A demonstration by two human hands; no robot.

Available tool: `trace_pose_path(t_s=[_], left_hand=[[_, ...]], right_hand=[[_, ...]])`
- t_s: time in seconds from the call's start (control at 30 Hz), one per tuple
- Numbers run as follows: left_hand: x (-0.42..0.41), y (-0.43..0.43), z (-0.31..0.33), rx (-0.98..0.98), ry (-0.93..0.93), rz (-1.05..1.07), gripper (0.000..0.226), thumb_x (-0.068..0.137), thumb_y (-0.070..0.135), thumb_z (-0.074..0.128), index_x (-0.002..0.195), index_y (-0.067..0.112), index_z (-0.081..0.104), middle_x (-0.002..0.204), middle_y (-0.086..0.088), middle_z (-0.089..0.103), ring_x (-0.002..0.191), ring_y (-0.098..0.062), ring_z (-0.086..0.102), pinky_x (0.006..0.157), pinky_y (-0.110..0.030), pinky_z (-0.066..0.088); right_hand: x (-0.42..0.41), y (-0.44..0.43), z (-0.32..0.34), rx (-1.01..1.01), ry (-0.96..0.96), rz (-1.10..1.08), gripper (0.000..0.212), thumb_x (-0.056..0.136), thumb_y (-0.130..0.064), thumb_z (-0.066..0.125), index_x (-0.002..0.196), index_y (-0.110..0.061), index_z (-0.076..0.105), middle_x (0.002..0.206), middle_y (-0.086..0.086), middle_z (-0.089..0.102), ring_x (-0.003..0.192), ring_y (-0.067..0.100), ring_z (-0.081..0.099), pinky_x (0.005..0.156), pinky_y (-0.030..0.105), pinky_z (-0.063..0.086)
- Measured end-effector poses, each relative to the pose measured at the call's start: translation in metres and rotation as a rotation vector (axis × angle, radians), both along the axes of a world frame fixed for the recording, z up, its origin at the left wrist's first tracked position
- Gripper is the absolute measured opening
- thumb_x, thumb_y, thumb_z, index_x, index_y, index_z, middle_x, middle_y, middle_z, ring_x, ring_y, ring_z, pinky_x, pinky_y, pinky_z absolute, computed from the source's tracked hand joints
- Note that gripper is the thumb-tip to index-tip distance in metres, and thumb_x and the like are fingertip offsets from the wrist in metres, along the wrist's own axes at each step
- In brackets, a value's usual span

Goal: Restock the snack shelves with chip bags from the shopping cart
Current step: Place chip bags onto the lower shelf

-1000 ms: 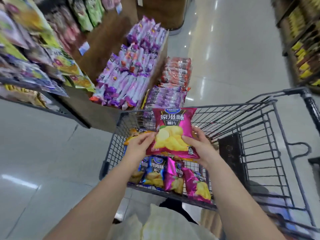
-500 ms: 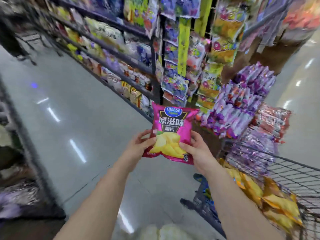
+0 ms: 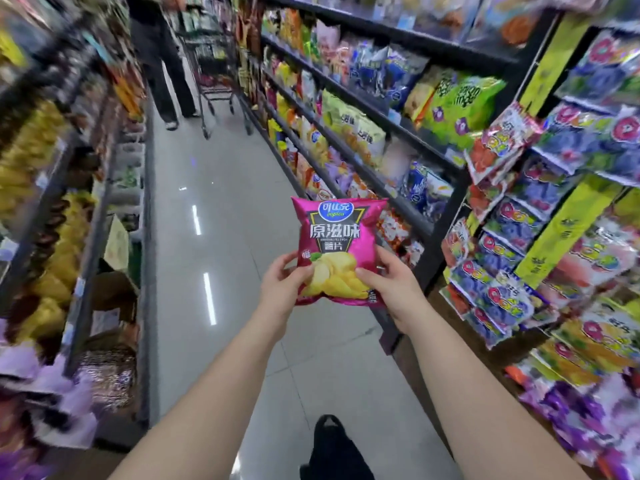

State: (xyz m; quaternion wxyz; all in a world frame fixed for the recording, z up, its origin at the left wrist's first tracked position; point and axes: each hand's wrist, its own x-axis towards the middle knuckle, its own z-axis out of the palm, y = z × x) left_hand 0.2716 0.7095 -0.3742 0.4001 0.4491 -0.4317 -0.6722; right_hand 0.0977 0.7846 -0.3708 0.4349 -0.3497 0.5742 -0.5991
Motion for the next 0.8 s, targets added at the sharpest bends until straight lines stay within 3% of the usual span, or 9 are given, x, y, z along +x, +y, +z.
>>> trace_pose_path(t_s=[0.07,0.17,0.27,0.33,0.43,0.57,0.7,0.8], left_hand=[[-0.017,-0.039,0.013,-0.043,0.03,0.054,0.031,0.09,0.001,0.061,0.117,0.016,0.058,0.087,-0.002,0.063,0.078,-0.021,0.061,0.082,-0.043,0.053],[-0.043,-0.106,0.034,-0.105,0.055,0.125,0.033,0.09,0.001,0.061,0.12,0.014,0.057,0.085,0.0,0.062,0.075,-0.017,0.06,0.076,-0.036,0.054],[-0.064,-0.177,0.066,-0.191,0.063,0.163,0.032,0.091,0.002,0.061,0.121,0.014,0.055,0.085,0.002,0.06,0.072,-0.011,0.059,0.055,-0.017,0.051],[-0.077,-0.224,0.088,-0.247,0.072,0.186,0.033,0.092,0.002,0.06,0.122,0.014,0.055,0.085,0.004,0.059,0.073,-0.009,0.059,0.053,-0.014,0.049],[-0.09,-0.29,0.111,-0.337,0.077,0.219,0.036,0.092,0.002,0.057,0.124,0.018,0.052,0.092,0.001,0.062,0.076,-0.01,0.061,0.055,-0.015,0.05],[-0.098,-0.38,0.124,-0.429,0.081,0.203,0.036,0.094,0.001,0.053,0.122,0.024,0.05,0.104,-0.003,0.063,0.086,-0.014,0.062,0.063,-0.02,0.052],[-0.102,-0.482,0.127,-0.49,0.069,0.145,0.037,0.09,0.007,0.059,0.119,0.029,0.05,0.115,-0.009,0.062,0.097,-0.02,0.062,0.075,-0.03,0.052],[-0.105,-0.568,0.131,-0.532,0.032,0.104,0.04,0.088,0.011,0.06,0.122,0.028,0.05,0.119,-0.015,0.06,0.101,-0.024,0.061,0.076,-0.032,0.052]], right_hand=[[-0.014,-0.046,0.01,-0.031,0.043,-0.01,0.052,0.079,-0.006,0.075,0.126,-0.021,0.06,0.117,0.004,0.069,0.11,0.028,0.064,0.094,0.043,0.053],[-0.038,-0.119,0.031,-0.088,0.075,-0.051,0.056,0.08,-0.007,0.076,0.13,-0.016,0.054,0.124,0.001,0.063,0.113,0.017,0.062,0.092,0.031,0.053],[-0.062,-0.198,0.063,-0.164,0.101,-0.03,0.054,0.08,-0.006,0.075,0.127,-0.016,0.051,0.128,0.006,0.06,0.115,0.017,0.059,0.097,0.038,0.051],[-0.074,-0.249,0.087,-0.211,0.11,-0.009,0.049,0.084,0.0,0.071,0.126,-0.015,0.05,0.125,0.007,0.06,0.108,0.013,0.061,0.094,0.035,0.053],[-0.088,-0.324,0.11,-0.258,0.187,0.026,0.052,0.083,-0.002,0.072,0.129,-0.014,0.05,0.13,0.008,0.059,0.12,0.019,0.056,0.101,0.039,0.048],[-0.099,-0.418,0.126,-0.288,0.206,0.066,0.052,0.088,-0.003,0.066,0.134,-0.018,0.046,0.14,0.005,0.051,0.127,0.017,0.049,0.09,0.02,0.047],[-0.105,-0.509,0.129,-0.307,0.193,0.074,0.052,0.087,-0.005,0.068,0.126,-0.031,0.047,0.14,0.009,0.052,0.128,0.022,0.049,0.102,0.038,0.046],[-0.106,-0.582,0.135,-0.33,0.179,0.036,0.05,0.087,0.002,0.065,0.125,-0.026,0.048,0.133,0.011,0.058,0.121,0.024,0.056,0.099,0.041,0.049]])
